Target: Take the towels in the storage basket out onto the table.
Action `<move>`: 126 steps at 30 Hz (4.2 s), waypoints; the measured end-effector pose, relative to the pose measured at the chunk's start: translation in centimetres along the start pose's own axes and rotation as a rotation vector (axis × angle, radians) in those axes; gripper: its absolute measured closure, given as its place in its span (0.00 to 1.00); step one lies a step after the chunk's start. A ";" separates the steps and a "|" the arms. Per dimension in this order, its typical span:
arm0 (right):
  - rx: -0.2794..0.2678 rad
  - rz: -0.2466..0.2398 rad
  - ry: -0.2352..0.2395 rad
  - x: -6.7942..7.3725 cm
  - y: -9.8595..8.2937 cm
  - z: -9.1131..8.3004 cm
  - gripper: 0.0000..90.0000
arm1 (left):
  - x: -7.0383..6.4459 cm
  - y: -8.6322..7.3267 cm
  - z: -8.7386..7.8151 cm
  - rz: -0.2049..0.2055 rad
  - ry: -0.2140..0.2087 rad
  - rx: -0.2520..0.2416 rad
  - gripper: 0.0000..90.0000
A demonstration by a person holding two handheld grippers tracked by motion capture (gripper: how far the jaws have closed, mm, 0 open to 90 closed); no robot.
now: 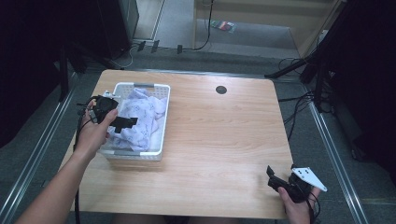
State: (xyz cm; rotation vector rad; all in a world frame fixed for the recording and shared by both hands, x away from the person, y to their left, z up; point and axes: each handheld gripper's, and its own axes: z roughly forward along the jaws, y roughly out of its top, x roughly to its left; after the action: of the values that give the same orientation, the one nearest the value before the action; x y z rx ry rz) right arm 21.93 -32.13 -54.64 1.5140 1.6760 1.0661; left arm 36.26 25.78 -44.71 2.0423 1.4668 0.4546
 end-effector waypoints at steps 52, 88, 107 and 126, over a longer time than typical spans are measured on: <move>0.017 0.025 0.002 -0.1 0.1 0.2 0.08 | -1.5 0.9 9.2 -0.038 0.118 0.351 0.12; 0.023 0.023 -0.003 0.0 0.1 0.3 0.08 | -1.0 2.9 2.9 -0.048 0.012 0.159 0.68; 0.009 0.001 0.002 0.1 0.1 0.2 0.08 | -1.0 5.1 -1.1 -0.016 0.029 0.121 0.67; -0.001 -0.003 0.012 0.2 0.0 0.1 0.08 | -2.0 7.2 -3.4 0.016 0.025 0.088 0.67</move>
State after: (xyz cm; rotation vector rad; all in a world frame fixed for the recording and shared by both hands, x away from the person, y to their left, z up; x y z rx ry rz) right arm 22.01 -31.93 -54.63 1.5075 1.6852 1.0762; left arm 38.96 23.17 -37.42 2.1257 1.5105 0.4310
